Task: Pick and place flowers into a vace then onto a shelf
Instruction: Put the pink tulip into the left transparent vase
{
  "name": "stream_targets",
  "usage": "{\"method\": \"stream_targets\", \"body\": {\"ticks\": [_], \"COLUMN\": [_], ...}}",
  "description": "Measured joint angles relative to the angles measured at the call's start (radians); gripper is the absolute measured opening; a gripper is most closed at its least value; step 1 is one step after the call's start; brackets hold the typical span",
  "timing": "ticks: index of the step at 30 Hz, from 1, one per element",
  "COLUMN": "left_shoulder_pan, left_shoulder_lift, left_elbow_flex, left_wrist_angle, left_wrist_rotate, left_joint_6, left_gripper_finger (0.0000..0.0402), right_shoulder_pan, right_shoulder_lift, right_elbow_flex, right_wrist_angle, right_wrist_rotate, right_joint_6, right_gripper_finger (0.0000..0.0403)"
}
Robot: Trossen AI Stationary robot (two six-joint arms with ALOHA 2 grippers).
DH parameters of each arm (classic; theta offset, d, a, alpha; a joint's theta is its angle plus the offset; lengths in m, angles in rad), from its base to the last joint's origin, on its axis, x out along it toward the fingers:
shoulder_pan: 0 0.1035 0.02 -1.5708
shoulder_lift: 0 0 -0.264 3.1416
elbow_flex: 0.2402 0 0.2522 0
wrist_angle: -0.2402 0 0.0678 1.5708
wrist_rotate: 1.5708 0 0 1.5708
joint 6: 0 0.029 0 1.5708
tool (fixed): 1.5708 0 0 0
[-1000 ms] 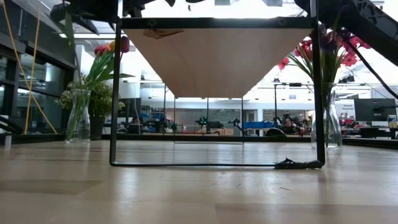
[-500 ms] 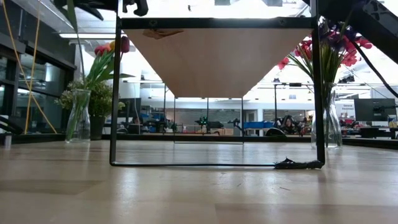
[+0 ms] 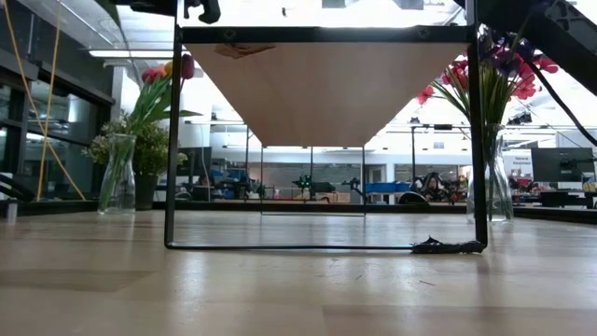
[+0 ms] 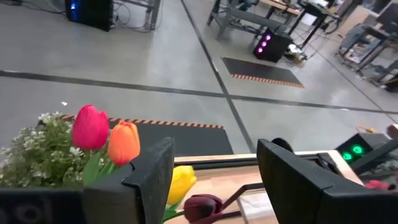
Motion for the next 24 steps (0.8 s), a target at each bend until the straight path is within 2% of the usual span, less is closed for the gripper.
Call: {"method": "stream_targets", "body": {"ticks": [6, 12, 17, 20, 24], "left_shoulder_pan": [0.000, 0.000, 0.000, 0.000, 0.000], "left_shoulder_lift": [0.000, 0.001, 0.000, 0.001, 0.009], "left_elbow_flex": [0.066, 0.126, 0.151, 0.151, 0.151], "left_wrist_angle": [0.001, 0.002, 0.004, 0.007, 0.006], "left_wrist_rotate": [0.060, 0.172, 0.269, 0.333, 0.368], "left_joint_6": [0.045, 0.084, 0.139, 0.151, 0.153], "left_gripper_finger": [0.0262, 0.0262, 0.0262, 0.0262, 0.0262], "right_shoulder_pan": [0.000, -0.003, -0.012, -0.020, -0.032], "right_shoulder_lift": [-0.019, -0.070, -0.103, -0.114, -0.115], "right_elbow_flex": [-0.001, 0.000, 0.000, 0.000, 0.000], "right_wrist_angle": [0.005, -0.018, -0.045, -0.062, -0.116], "right_wrist_rotate": [0.014, 0.053, 0.024, -0.034, -0.067], "right_joint_6": [-0.020, -0.035, -0.019, 0.027, 0.089], "right_gripper_finger": [0.0129, 0.0129, 0.0129, 0.0129, 0.0129]}}
